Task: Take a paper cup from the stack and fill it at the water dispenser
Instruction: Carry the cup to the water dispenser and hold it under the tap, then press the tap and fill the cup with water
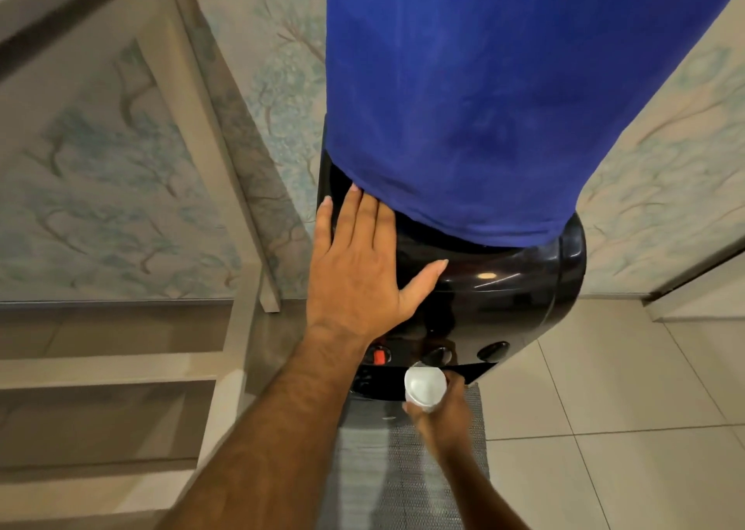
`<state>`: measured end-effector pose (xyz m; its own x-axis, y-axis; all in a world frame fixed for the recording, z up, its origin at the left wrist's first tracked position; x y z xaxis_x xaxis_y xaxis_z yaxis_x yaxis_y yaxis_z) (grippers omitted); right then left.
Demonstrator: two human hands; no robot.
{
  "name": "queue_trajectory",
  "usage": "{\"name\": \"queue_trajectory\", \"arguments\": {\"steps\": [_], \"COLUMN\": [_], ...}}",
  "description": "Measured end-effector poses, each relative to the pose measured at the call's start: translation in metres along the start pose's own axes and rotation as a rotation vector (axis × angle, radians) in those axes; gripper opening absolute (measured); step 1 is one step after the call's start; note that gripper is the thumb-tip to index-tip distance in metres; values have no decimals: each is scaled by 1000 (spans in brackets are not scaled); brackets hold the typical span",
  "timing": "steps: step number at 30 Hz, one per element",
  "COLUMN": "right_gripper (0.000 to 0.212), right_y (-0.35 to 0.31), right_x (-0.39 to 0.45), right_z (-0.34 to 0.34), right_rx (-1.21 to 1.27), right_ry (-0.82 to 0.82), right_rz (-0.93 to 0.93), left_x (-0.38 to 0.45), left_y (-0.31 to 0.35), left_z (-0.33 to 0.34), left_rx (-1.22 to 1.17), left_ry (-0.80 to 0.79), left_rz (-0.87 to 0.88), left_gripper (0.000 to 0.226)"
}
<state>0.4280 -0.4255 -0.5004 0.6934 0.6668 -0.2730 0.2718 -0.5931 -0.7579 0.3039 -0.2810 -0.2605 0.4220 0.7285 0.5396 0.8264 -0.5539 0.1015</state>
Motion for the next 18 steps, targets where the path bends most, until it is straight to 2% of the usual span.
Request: {"name": "queue_trajectory", "arguments": {"steps": [11, 18], "right_gripper": [91, 88], "right_y": [0, -6], "right_x": [9, 13], "right_z": [25, 23], "right_rx": [-142, -202], "right_ry": [28, 38], "right_rz": [-40, -87], "left_x": [-1, -1], "left_y": [0, 0], "left_z": [2, 3], "left_rx": [9, 8], "left_ry": [38, 53], "left_rz": [1, 3], "left_gripper": [90, 90]}}
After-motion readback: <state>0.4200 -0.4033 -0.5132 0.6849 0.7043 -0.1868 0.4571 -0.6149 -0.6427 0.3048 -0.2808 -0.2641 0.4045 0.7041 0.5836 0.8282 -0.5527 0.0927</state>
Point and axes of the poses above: each hand's wrist, its own x-axis towards the middle knuckle, its own z-axis out of the palm, y = z × x, the point moved 1 cm from there along x, towards the middle knuckle, and after that the axes turned 2 degrees about y, right-handed, at the moved point
